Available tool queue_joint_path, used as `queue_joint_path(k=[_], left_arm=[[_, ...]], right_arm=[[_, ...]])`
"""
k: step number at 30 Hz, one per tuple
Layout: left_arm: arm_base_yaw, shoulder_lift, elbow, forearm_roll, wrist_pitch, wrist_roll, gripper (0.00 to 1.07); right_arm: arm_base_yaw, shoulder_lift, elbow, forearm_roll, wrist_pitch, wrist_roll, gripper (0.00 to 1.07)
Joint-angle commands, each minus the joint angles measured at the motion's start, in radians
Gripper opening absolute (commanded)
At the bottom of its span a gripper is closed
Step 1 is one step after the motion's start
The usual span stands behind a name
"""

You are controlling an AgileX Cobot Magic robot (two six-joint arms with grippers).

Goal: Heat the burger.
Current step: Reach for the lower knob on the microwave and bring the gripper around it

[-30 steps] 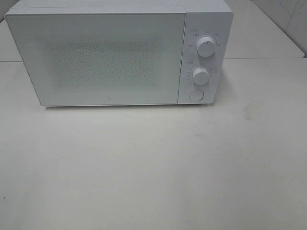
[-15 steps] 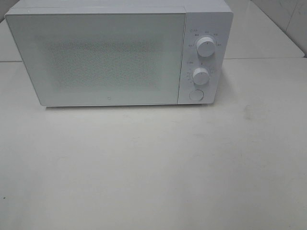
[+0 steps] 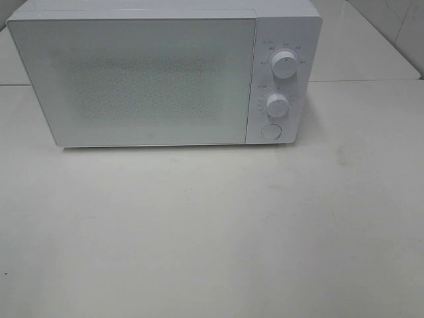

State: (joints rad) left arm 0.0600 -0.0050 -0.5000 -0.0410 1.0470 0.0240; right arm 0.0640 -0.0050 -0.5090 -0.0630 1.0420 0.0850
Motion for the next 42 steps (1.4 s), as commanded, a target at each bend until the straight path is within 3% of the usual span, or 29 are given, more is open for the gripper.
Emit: queue_joint_path(k=[1, 15, 42], left_arm=[[0.002, -0.025, 0.003, -0.002, -0.010, -0.003, 0.98], [0.002, -0.025, 0.003, -0.002, -0.010, -0.003, 0.98], [0.002, -0.025, 0.003, -0.002, -0.010, -0.003, 0.98]], right_arm=[[-0.005, -0.016, 0.001, 0.002, -0.004, 0.004, 0.75], [-0.005, 0.019, -0.030, -0.011, -0.035, 0.004, 0.75], [-0.005, 0.673, -0.039, -0.010, -0.616, 0.012, 0.75]])
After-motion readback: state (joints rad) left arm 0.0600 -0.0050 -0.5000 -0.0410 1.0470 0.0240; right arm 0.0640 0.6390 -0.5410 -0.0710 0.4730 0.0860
